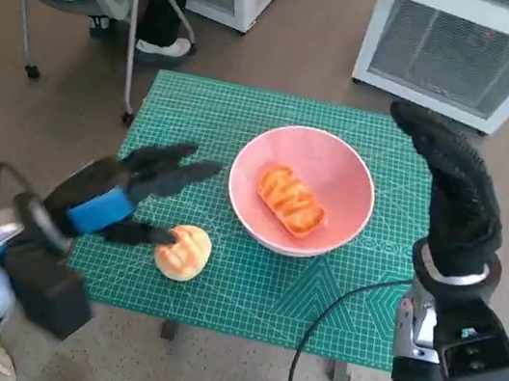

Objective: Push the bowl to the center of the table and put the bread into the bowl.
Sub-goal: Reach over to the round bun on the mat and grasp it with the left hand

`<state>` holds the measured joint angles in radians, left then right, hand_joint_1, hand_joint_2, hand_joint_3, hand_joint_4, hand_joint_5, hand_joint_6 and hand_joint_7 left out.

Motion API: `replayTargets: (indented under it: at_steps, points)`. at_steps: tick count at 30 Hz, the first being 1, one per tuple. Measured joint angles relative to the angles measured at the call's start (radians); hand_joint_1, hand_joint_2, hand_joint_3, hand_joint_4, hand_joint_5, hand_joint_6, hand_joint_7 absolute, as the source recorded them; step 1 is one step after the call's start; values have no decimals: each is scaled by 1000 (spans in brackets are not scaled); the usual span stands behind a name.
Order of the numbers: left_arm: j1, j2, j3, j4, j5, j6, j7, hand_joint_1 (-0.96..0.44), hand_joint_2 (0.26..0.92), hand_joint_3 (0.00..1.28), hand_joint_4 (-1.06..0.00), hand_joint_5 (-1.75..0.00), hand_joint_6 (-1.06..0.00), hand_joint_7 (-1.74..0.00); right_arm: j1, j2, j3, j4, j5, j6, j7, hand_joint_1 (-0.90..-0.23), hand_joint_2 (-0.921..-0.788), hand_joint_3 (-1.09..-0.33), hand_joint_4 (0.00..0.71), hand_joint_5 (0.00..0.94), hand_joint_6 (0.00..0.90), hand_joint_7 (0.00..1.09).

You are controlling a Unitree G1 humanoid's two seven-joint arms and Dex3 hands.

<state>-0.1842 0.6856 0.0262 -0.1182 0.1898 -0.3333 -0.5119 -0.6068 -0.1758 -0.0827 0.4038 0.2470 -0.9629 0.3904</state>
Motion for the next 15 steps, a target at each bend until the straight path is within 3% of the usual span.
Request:
replayTargets:
  at_steps: [15]
  points:
    - [106, 20, -4, -11, 45, -1, -7, -396, 904, 0, -336, 0, -441, -7, -7, 0, 1, 30, 10, -1, 12, -606, -921, -768, 265, 1, -1, 679]
